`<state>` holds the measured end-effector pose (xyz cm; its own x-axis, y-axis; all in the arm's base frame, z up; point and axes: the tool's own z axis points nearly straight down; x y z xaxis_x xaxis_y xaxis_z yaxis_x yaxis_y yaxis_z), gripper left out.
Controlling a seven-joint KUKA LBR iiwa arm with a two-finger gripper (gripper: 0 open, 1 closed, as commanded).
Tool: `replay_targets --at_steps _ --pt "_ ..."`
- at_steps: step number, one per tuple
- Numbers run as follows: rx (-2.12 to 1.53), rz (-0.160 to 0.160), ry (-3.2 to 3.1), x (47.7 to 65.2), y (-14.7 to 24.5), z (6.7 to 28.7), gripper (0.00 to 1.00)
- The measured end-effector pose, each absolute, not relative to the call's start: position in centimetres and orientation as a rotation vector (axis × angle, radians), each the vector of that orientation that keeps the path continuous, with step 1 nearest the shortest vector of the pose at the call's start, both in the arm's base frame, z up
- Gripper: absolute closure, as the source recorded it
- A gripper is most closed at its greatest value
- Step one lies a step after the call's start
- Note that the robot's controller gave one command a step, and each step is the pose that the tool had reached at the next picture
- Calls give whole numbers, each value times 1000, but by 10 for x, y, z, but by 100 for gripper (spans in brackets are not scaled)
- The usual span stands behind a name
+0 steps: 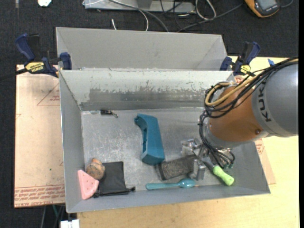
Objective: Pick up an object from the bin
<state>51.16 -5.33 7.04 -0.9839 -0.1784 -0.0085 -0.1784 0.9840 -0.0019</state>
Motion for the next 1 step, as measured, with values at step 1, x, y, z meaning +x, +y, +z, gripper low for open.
replay_targets --at_steps 1 --pt "-281 -2 3121 511 -53 70 100"
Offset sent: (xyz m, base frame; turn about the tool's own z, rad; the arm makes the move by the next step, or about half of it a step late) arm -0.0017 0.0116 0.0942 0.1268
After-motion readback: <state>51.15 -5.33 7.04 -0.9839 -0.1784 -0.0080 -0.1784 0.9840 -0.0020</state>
